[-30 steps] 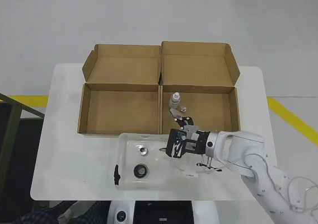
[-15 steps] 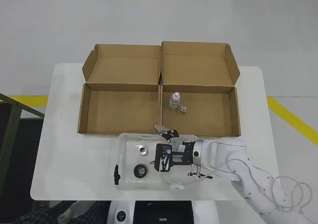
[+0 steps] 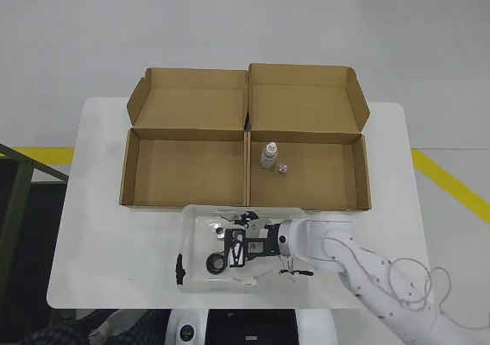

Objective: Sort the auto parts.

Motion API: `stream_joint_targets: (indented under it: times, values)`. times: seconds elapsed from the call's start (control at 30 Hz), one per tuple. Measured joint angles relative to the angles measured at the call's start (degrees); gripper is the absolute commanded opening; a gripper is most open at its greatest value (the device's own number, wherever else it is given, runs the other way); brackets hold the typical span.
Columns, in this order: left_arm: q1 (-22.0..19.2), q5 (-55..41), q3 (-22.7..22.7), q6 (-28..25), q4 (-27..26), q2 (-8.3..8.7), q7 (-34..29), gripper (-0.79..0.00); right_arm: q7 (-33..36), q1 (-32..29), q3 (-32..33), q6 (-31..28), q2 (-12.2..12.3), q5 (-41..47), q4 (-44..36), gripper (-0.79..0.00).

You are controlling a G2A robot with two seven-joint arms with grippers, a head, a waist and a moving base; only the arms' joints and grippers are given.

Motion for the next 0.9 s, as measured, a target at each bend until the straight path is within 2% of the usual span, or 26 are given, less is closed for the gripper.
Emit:
stream_joint_targets:
  times: [0.37,0.9]
  values:
    - [0.0,0.0,0.0,0.0,0.0,0.00,0.0,0.000,0.4,3.5,-3.1,0.5,-1.5,0.6,5.4,-0.394]
    - [0.0,0.0,0.0,0.0,0.0,0.00,0.0,0.000,0.5,6.4,-6.3,2.2,-3.2,-0.5,10.2,-0.397]
